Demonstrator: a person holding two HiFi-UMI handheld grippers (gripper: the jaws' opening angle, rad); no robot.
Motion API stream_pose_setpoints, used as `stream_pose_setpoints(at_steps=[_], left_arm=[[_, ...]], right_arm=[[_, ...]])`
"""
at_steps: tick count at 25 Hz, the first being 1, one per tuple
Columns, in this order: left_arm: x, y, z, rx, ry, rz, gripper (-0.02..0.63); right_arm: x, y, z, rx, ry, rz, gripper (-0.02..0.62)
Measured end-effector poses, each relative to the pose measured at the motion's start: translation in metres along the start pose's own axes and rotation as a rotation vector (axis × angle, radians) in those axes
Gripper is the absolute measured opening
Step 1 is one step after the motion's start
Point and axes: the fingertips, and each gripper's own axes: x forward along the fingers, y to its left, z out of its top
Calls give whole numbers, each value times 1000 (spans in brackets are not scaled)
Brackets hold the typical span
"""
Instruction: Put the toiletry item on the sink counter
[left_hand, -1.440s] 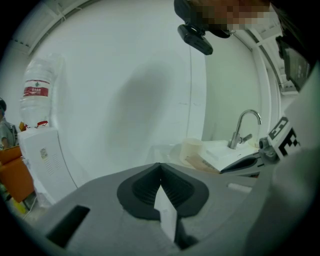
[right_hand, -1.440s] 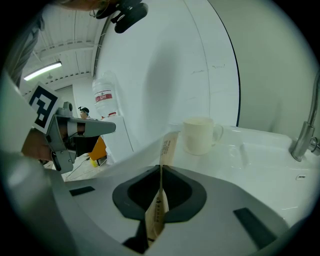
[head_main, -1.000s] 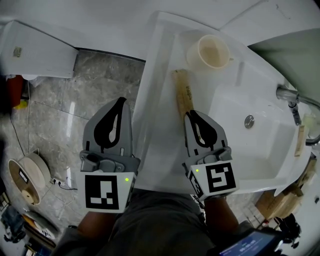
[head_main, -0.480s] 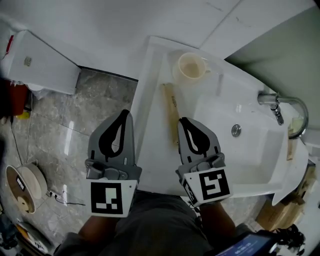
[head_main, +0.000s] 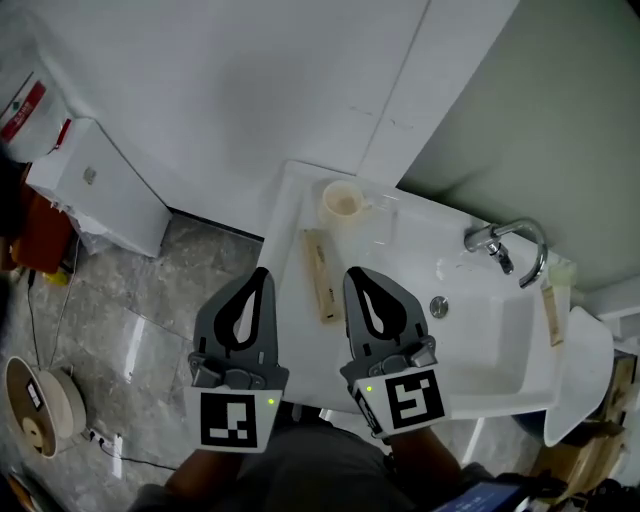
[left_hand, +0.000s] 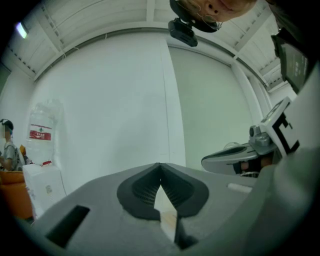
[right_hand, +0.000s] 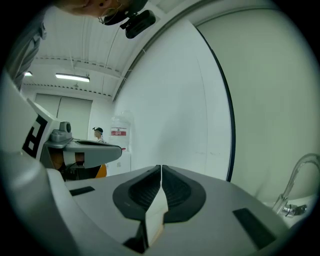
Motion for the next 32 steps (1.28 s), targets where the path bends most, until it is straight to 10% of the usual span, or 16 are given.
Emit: stream_pose_setpoints(at_steps=[8, 32], left_arm=[[-27, -16, 49, 53, -113, 27, 11], [-34, -37, 58, 73, -105, 18, 11]], right_arm=[[-32, 5, 50, -66, -121, 4, 17], [-48, 1, 64, -61, -164, -1, 14]])
